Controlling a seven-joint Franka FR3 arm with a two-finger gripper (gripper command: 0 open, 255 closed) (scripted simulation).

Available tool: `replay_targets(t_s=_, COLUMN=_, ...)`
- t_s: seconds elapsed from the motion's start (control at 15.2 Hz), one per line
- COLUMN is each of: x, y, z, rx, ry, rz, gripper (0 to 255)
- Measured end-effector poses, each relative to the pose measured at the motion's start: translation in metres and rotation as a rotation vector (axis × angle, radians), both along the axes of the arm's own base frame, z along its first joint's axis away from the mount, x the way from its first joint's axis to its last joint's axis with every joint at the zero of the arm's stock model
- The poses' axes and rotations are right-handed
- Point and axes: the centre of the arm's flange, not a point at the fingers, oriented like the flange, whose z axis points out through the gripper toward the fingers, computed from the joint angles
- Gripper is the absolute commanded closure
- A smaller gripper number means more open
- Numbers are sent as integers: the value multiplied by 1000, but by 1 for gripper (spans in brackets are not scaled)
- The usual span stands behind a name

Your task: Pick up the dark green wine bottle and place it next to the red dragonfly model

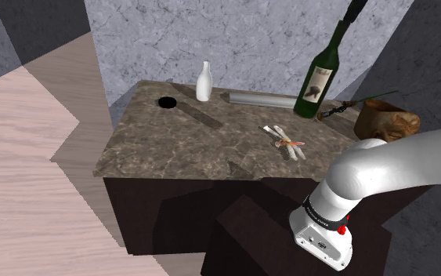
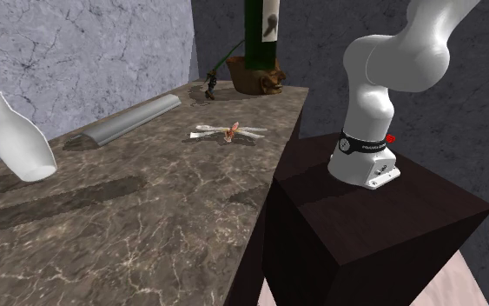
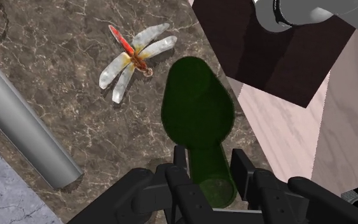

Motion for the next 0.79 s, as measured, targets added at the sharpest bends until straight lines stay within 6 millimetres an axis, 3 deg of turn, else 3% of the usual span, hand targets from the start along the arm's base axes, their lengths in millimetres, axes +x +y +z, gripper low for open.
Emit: replay_targets(t_s=0.79, x=-1, y=1, z=-64, rx=0, ry=0, rz=0, gripper=255)
